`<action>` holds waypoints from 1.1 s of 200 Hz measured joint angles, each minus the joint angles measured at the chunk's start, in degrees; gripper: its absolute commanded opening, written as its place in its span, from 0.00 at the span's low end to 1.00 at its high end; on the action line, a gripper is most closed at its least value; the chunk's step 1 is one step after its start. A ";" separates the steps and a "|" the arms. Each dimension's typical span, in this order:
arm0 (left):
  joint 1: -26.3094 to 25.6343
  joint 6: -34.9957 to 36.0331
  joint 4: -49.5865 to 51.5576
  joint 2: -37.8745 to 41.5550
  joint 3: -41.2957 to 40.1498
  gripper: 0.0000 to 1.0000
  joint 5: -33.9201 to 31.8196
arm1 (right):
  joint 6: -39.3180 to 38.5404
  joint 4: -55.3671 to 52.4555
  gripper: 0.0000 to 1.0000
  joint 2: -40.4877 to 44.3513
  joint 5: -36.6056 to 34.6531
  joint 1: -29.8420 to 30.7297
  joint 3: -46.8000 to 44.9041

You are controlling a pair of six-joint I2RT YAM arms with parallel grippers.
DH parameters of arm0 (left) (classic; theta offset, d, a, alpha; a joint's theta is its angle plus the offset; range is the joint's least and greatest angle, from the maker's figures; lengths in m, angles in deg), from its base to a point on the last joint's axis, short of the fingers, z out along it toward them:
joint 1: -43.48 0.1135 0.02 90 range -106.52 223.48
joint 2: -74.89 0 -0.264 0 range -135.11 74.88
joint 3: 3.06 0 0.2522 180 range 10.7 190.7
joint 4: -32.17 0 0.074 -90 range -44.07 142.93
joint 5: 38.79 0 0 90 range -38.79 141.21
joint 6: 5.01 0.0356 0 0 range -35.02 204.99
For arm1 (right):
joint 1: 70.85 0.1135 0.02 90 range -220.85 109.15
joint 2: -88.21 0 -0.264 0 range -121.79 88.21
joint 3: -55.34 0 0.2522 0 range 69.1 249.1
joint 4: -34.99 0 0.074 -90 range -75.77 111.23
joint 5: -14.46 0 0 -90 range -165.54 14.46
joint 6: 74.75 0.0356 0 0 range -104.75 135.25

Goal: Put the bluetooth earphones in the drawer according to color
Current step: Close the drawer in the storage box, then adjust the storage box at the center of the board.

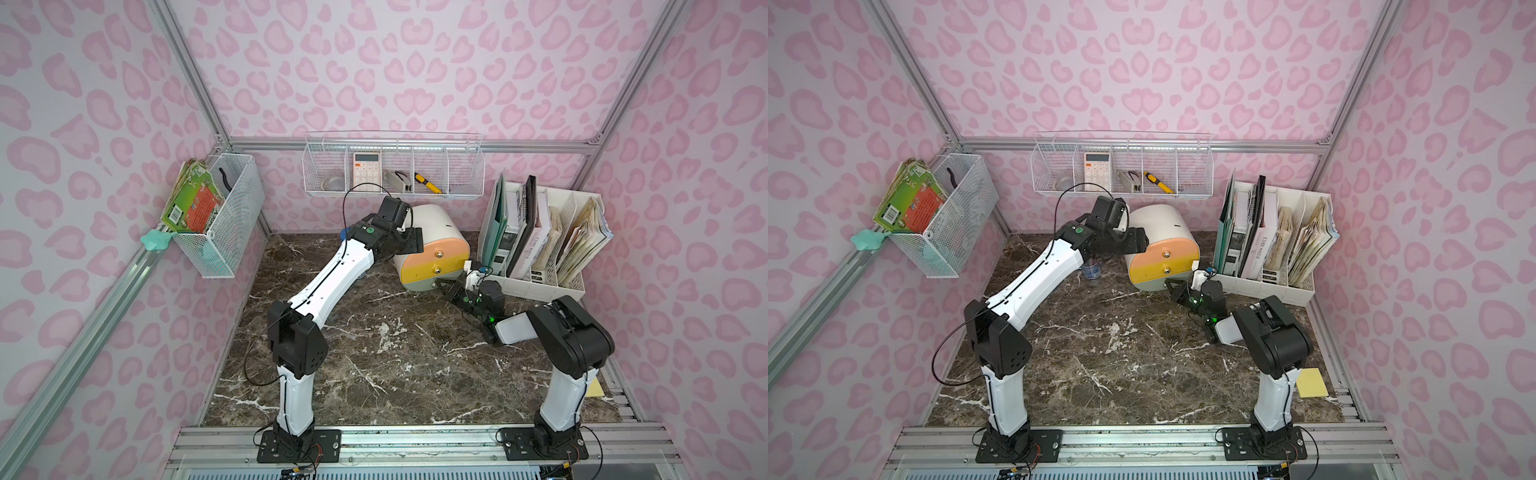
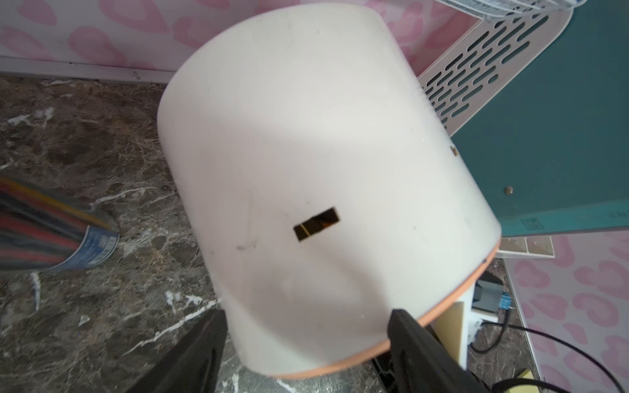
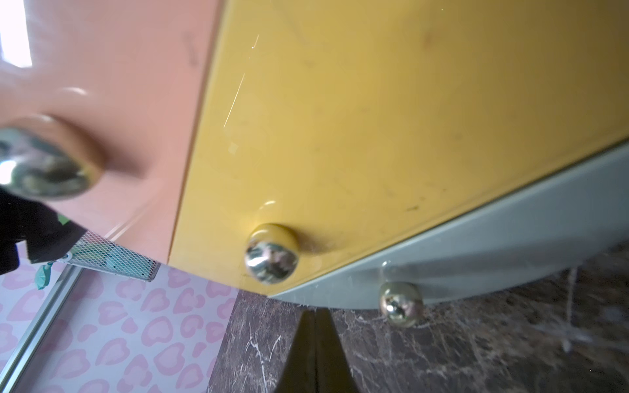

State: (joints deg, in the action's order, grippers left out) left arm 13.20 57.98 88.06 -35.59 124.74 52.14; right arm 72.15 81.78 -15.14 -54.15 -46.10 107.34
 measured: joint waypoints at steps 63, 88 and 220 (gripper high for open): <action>3.37 -2.19 -1.88 11.15 -12.17 0.99 0.04 | -14.95 -28.61 0.51 14.60 2.01 -1.70 9.20; 5.70 -4.15 -4.00 12.74 -15.74 0.99 3.34 | -19.06 -37.38 0.66 15.58 2.82 -2.58 15.39; 9.94 -8.52 -10.14 4.31 -12.17 0.99 12.07 | -30.88 -61.90 0.98 6.12 1.57 -8.85 45.72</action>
State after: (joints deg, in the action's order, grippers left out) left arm 23.15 49.46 77.92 -31.29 112.56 64.20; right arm 41.27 19.88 -9.02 -52.58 -54.95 153.06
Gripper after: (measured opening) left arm 0.992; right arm 0.984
